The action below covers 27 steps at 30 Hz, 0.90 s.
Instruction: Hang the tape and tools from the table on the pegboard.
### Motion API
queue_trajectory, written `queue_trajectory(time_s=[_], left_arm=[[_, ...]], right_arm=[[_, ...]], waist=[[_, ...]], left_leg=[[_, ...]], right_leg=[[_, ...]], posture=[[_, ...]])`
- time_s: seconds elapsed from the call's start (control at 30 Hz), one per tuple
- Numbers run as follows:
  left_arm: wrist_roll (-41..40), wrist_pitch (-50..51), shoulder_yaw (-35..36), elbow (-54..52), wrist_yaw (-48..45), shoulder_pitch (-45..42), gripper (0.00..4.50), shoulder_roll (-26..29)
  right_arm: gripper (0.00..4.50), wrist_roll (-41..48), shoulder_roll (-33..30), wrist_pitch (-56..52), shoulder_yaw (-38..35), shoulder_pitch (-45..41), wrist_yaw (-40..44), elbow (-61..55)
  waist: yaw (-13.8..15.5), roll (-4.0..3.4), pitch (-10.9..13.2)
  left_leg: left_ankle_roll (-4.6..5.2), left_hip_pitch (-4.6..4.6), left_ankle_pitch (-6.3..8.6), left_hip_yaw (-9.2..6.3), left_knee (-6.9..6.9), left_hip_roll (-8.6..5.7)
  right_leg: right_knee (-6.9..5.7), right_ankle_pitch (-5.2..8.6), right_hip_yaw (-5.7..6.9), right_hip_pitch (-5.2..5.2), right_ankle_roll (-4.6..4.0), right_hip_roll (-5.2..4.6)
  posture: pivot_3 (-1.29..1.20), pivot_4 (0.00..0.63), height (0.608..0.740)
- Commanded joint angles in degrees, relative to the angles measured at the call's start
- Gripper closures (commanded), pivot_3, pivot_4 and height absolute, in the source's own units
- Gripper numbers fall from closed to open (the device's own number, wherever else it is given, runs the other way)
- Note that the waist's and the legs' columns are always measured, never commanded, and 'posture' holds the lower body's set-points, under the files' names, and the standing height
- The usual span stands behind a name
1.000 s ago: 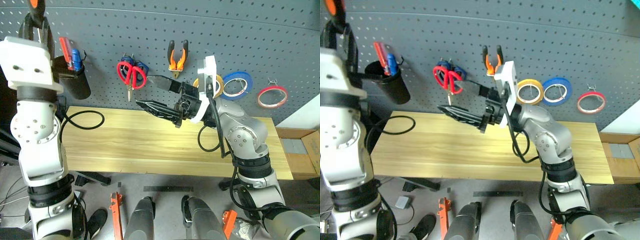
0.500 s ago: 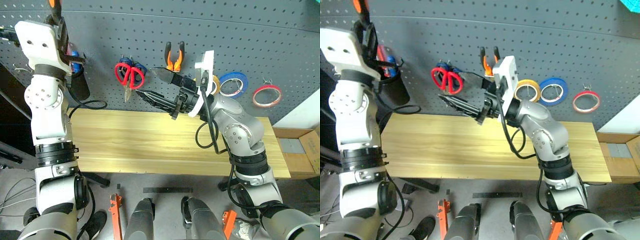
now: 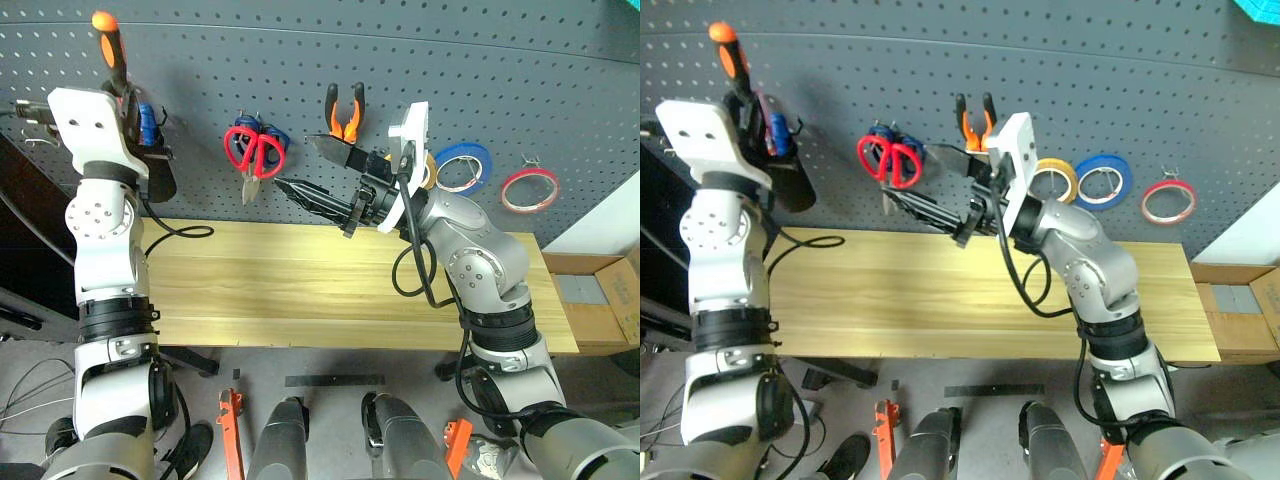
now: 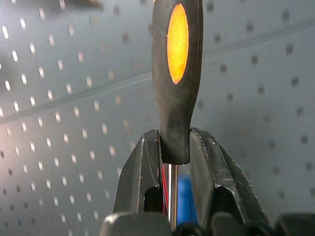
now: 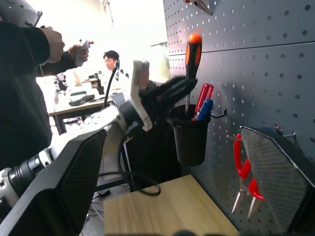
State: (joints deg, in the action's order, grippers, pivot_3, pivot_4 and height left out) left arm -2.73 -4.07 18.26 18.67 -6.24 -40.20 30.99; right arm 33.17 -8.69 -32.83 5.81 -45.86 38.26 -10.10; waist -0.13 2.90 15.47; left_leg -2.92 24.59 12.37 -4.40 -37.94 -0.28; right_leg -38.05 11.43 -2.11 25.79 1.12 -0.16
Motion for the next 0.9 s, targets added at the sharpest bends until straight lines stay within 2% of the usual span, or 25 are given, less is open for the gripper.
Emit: queue_trajectory(time_s=[0.03, 0.33, 0.37, 0.47, 0.63, 0.77, 0.9], left_arm=[[-0.7, 0.3, 1.4, -3.5, 1.7, 0.4, 3.30, 0.2], [-2.4, 1.4, 2.3, -7.5, 2.2, 1.7, 0.22, 1.0], [-2.8, 1.6, 2.4, -8.3, 2.0, 1.9, 0.05, 1.1], [-6.6, 5.7, 2.3, -15.2, -1.8, 3.8, 0.05, 1.5], [-15.0, 15.9, 2.4, -28.4, -10.8, 8.6, 0.05, 5.2], [-25.4, 24.0, 4.8, -33.7, -15.7, 10.5, 0.05, 6.1], [-31.8, 30.1, 3.9, -40.3, -20.9, 17.3, 0.05, 7.1]], right_arm=[[0.00, 0.4, -0.2, 0.6, -0.5, 0.0, -0.2, -3.1], [0.00, 0.5, -0.6, 0.3, -0.5, 0.3, 0.6, -3.3], [0.00, 0.5, -0.7, 0.3, -0.5, 0.4, 0.7, -3.3], [0.00, 1.6, -1.9, -0.7, -0.6, 1.2, 2.3, -3.9], [0.00, 3.2, -5.0, -2.4, -0.8, 4.1, 5.1, -5.0], [0.00, 4.8, -6.3, -3.6, -1.5, 4.7, 6.6, -4.2], [0.00, 6.5, -7.2, -4.6, -2.7, 5.6, 7.2, -3.4]], waist=[[0.0, 0.00, 0.0], [0.0, 0.02, -0.1], [0.0, 0.02, -0.1], [0.0, 0.07, -0.1], [0.0, 0.11, -0.3], [-0.2, 0.11, -0.4], [-0.6, 0.04, -0.5]], left_leg=[[0.01, 0.00, -0.01, 0.00, 0.00, 0.01], [0.03, 0.00, -0.04, 0.00, -0.01, 0.01], [0.03, 0.00, -0.04, 0.00, -0.01, 0.01], [0.02, 0.00, -0.05, 0.00, -0.01, 0.02], [0.02, 0.00, -0.04, 0.01, 0.01, 0.02], [0.09, -0.07, -0.15, 0.04, -0.01, 0.05], [0.09, -0.75, -0.18, 0.08, 0.08, 0.07]], right_leg=[[0.00, -0.01, 0.01, 0.00, 0.00, 0.00], [-0.01, -0.04, 0.00, 0.00, 0.00, 0.00], [-0.01, -0.05, -0.01, 0.00, 0.00, 0.00], [0.00, -0.05, 0.00, 0.00, -0.01, 0.00], [0.02, -0.05, -0.04, -0.02, -0.01, -0.04], [0.02, -0.05, -0.04, -0.07, -0.01, 0.01], [0.10, 0.01, -0.09, -0.71, 0.05, 0.06]], posture=[[0.03, 0.169, 0.740], [0.03, 0.161, 0.740], [0.03, 0.161, 0.740], [0.03, 0.157, 0.740], [0.04, 0.159, 0.740], [0.04, 0.163, 0.740], [0.04, 0.155, 0.740]])
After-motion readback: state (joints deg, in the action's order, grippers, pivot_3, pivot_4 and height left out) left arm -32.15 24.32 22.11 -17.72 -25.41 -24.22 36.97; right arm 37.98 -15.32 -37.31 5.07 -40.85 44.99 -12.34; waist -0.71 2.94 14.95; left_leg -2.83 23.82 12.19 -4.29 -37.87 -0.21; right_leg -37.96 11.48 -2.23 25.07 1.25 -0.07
